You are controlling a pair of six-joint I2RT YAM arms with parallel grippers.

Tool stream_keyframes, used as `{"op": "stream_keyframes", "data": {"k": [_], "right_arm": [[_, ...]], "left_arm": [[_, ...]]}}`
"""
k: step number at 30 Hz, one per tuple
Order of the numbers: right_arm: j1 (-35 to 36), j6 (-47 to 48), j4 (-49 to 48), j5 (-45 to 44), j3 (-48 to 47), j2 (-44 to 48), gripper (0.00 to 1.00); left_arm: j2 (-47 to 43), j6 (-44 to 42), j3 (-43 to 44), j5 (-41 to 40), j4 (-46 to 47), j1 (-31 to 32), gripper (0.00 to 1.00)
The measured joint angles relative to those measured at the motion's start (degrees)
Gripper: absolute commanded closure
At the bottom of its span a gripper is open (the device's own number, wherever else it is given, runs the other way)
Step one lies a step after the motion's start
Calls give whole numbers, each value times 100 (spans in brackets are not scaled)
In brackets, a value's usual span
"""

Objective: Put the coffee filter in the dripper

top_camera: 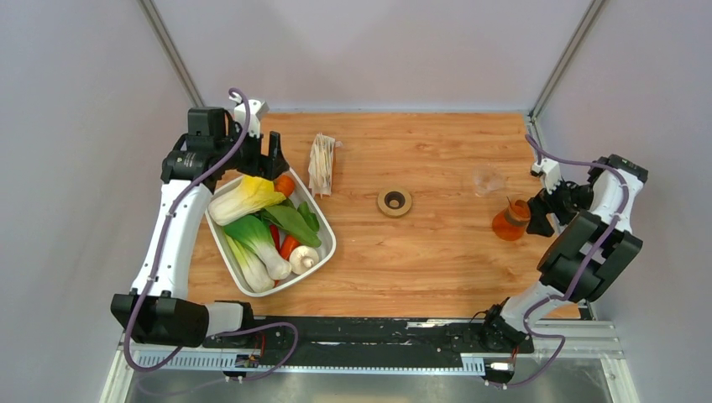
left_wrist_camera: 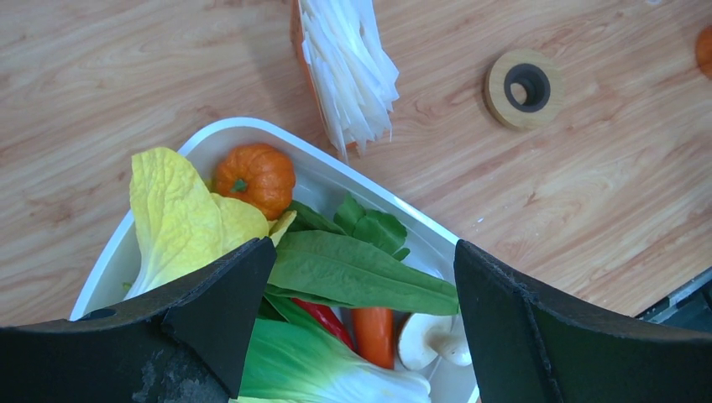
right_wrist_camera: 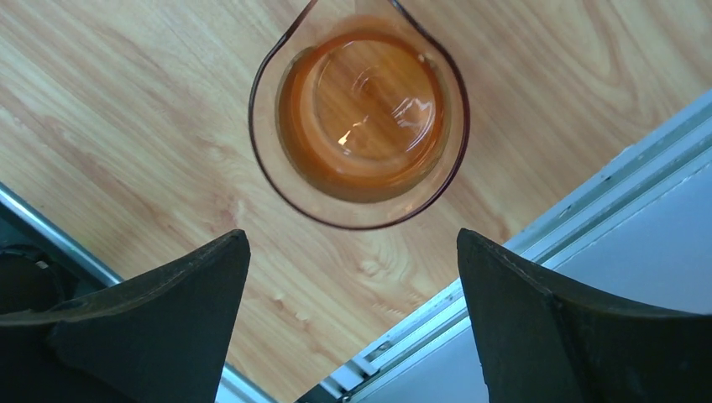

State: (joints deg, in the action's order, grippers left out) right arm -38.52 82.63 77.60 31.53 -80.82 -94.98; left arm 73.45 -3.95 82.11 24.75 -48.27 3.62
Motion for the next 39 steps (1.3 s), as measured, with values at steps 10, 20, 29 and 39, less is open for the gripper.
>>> {"op": "stream_keyframes", "data": {"k": [10,20,29,39], "right_arm": [[293,658,-535,101,94,-345,10],[693,1469,-579,293,264,-345,28],[1163,1945,-542,599,608,-125,30],[2472,1777,-623,909,1399,501,27]], "left_arm": [[-87,-17,50,136,9,0,11],[-52,-57,223,640,-96,0,11],[48,-157,363,804,-313,0,11],[50,-232,363,828,-341,0,11]]}}
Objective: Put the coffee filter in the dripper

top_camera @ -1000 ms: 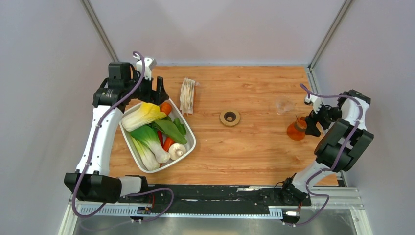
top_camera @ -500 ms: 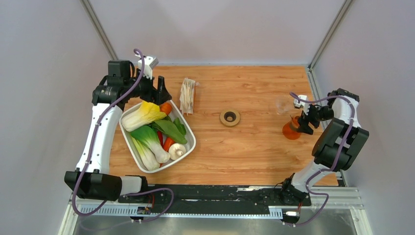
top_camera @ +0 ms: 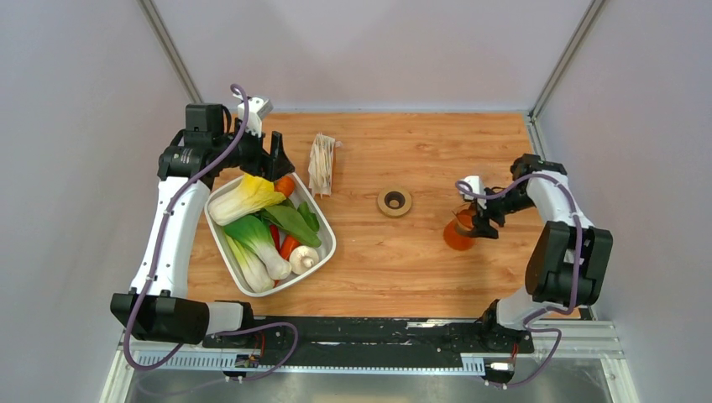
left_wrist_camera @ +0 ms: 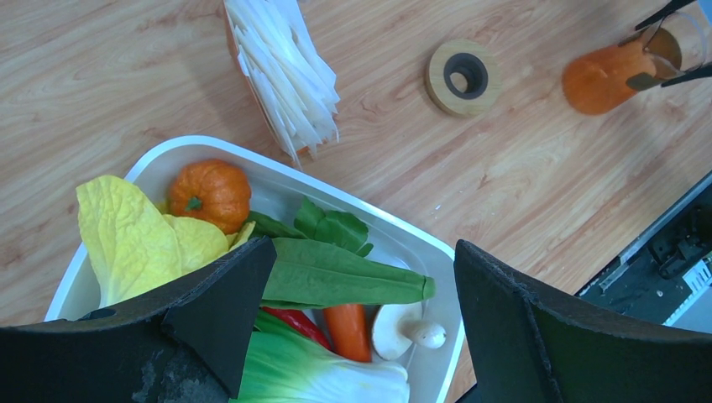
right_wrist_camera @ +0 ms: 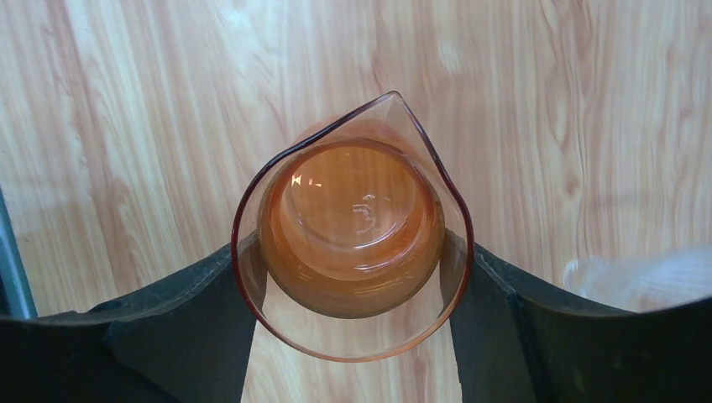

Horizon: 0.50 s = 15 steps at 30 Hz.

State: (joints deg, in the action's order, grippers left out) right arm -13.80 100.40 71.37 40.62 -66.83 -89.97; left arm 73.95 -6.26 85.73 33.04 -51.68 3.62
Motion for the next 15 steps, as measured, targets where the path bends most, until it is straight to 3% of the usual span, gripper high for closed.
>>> {"op": "stream_keyframes", "data": {"k": [15], "right_arm": [[2942,-2802,-2009,203,1231,1073,24]], "left_arm": [[-157,-33,-369,-44,68,0,11]]}}
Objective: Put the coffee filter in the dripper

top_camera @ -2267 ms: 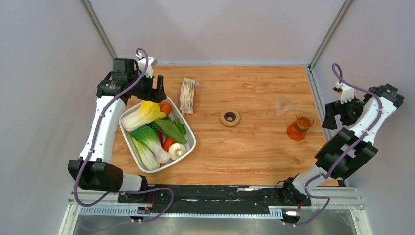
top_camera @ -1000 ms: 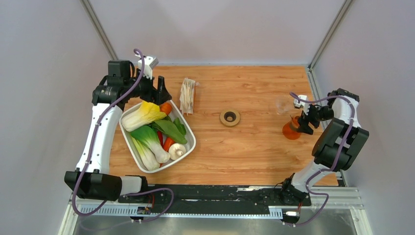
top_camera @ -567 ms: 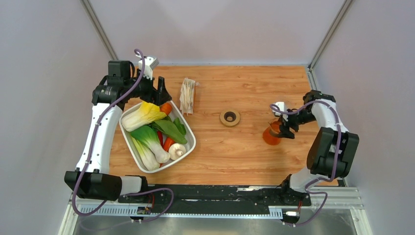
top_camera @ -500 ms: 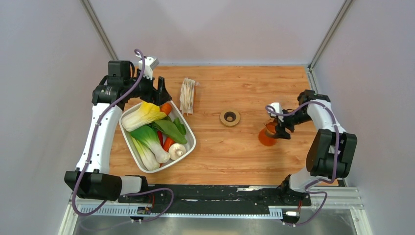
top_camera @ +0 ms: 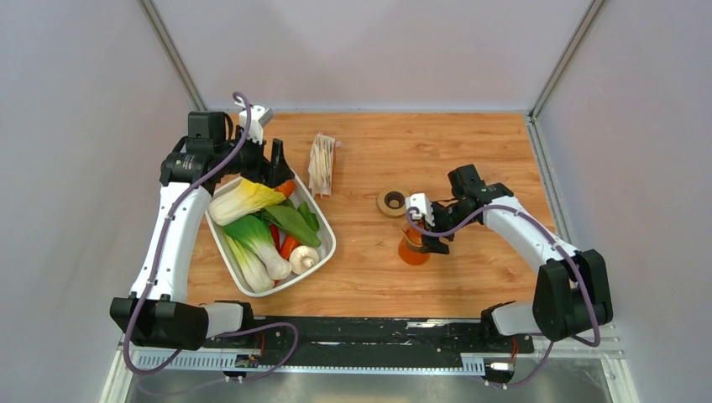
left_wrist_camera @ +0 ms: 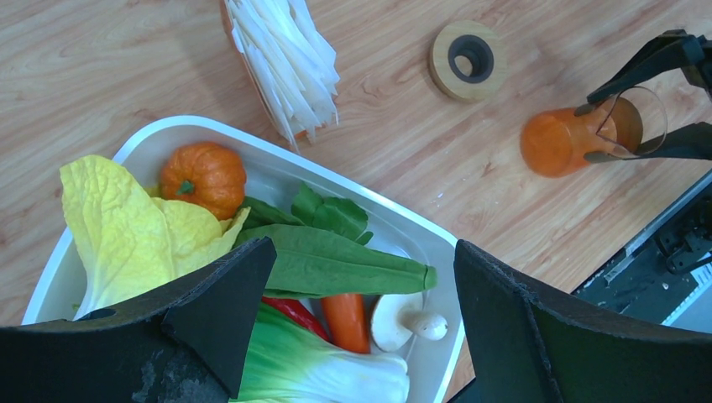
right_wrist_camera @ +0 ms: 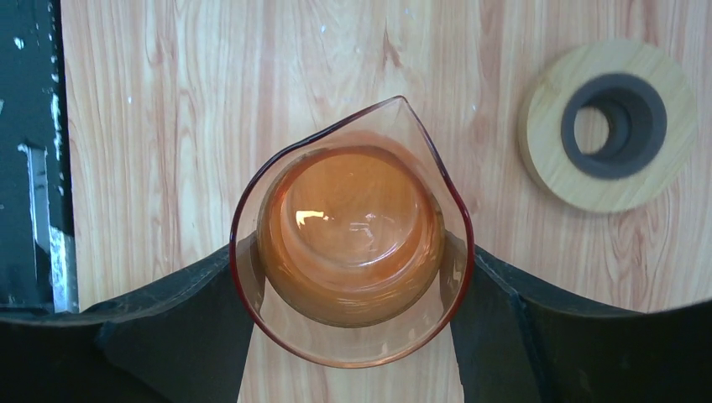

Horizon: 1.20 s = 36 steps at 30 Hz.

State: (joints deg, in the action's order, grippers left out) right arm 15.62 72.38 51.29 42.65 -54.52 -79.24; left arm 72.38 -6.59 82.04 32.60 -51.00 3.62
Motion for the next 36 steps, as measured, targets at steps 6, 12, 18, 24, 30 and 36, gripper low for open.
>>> {"op": "stream_keyframes", "data": {"k": [6,12,18,24,30,36], "right_arm": [[863,-957,-776,-374,129,136,18],[1360,-1591,-1281,-664,129,140,1],[1438,-1838,-1276,-621,103,442,0],[1436,-2199,-1064,-348,-503,1047,0],[879,-3307,-1080,-4,-1670,1132,2],[-282,-4872,-1180,369,-2717,-435,9]], "left_arm": [[-114,-7,-136,-11,33,0,11],[-164,-11,-188,-7,66,0,11],[-164,-20,-179,46,52,0,11],[24,-20,190,306,-20,140,11],[361,-162,503,295,31,852,11],[575,-282,520,234,4,1008,10]]}}
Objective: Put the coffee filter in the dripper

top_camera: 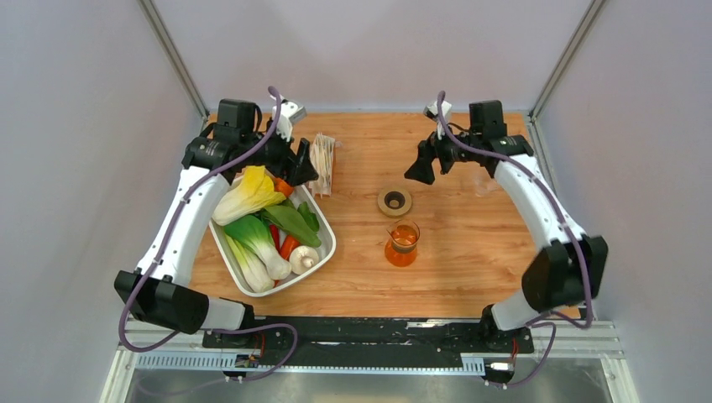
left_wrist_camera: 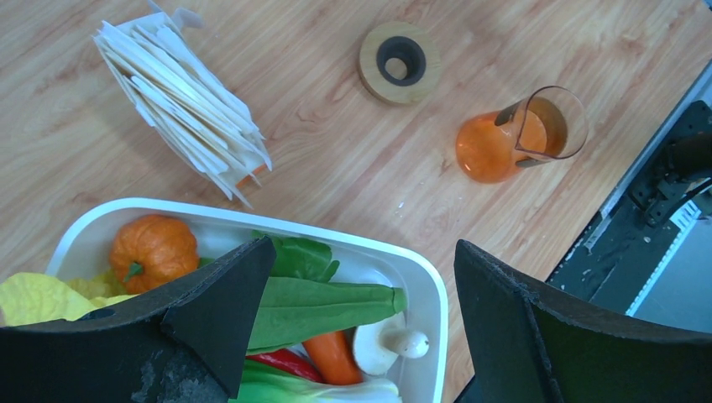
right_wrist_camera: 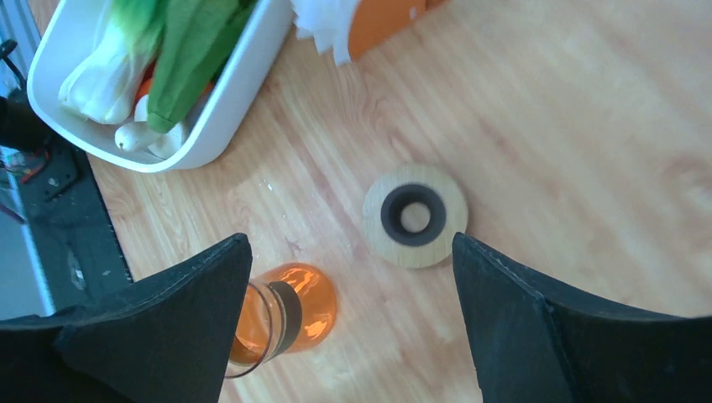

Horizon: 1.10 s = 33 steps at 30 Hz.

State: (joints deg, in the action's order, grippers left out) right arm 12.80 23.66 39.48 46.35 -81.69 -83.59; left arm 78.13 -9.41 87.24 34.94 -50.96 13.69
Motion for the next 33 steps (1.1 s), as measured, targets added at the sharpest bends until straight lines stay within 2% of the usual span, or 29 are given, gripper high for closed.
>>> {"op": "stream_keyframes", "data": {"k": [4,9,14,20,25,33], "right_arm": [[-138,-577,44,-52,-142,-1193,11],[-232,-800,254,-72,-435,-2326,13],[-422,-656,424,-131,-866,-3097,13],[-527,-503,621,-168,-1182,-3836,19],[-522,-494,782,-17,-1281,-4242,27],[-522,-562,835,468,-1364,-4509,48]], "left_arm": [[20,-109,168,-144,-129,0,10],[0,-236,271,-356,-343,0,10],[-140,-315,236,-566,-533,-2,10],[-413,-385,203,-743,-688,-2,10],[-433,-444,199,-835,-776,0,10],[-433,-487,190,-855,-802,0,10]]}}
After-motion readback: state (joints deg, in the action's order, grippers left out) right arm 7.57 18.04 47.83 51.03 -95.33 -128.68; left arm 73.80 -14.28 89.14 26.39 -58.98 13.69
